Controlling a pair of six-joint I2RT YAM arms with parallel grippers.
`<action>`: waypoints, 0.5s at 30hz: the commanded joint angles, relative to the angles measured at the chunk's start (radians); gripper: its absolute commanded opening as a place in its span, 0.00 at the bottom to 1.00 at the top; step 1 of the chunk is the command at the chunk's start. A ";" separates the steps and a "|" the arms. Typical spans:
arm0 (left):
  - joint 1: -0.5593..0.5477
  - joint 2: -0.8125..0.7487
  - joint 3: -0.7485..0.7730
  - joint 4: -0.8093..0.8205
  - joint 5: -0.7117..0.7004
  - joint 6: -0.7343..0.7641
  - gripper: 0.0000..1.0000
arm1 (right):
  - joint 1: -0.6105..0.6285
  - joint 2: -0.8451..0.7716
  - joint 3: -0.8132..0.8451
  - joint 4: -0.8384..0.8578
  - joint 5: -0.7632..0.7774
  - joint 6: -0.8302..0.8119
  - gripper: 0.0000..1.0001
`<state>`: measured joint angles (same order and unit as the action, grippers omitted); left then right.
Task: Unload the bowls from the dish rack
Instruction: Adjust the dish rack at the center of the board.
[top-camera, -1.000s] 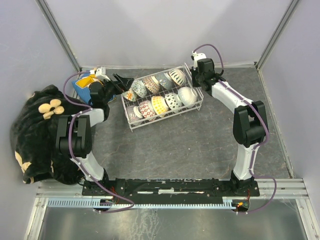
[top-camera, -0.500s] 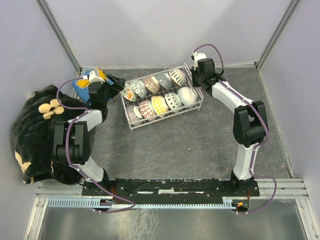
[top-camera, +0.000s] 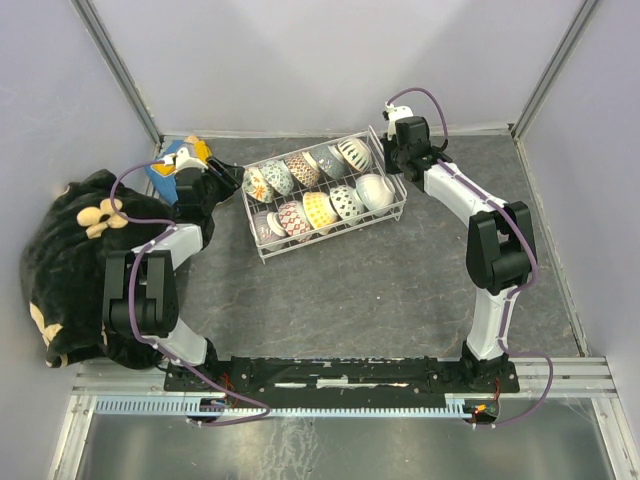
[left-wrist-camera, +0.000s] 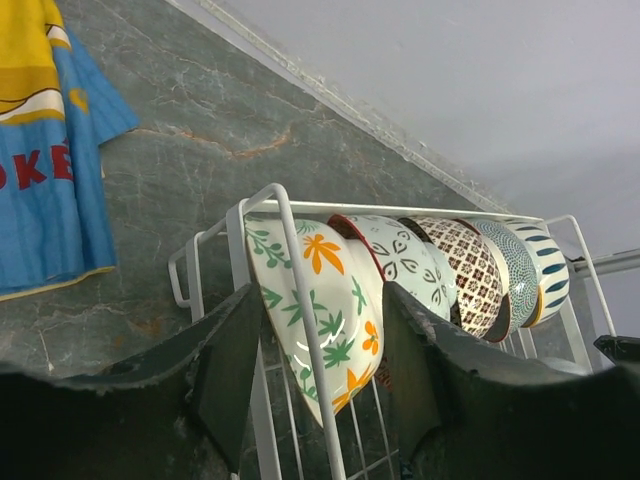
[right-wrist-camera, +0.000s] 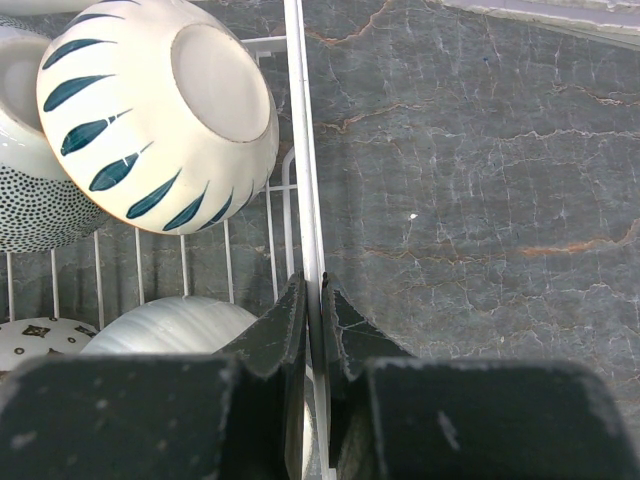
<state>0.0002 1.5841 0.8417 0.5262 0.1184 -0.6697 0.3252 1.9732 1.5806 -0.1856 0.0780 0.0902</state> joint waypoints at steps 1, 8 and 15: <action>0.007 0.016 0.061 0.015 0.039 -0.010 0.57 | 0.034 0.013 -0.004 0.064 -0.109 0.067 0.01; 0.008 0.058 0.113 -0.021 0.071 0.008 0.50 | 0.033 0.019 -0.001 0.066 -0.110 0.066 0.01; 0.009 0.103 0.156 -0.057 0.093 0.022 0.42 | 0.034 0.023 0.001 0.065 -0.109 0.066 0.01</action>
<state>0.0055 1.6665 0.9424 0.4812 0.1738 -0.6685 0.3252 1.9732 1.5803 -0.1856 0.0780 0.0914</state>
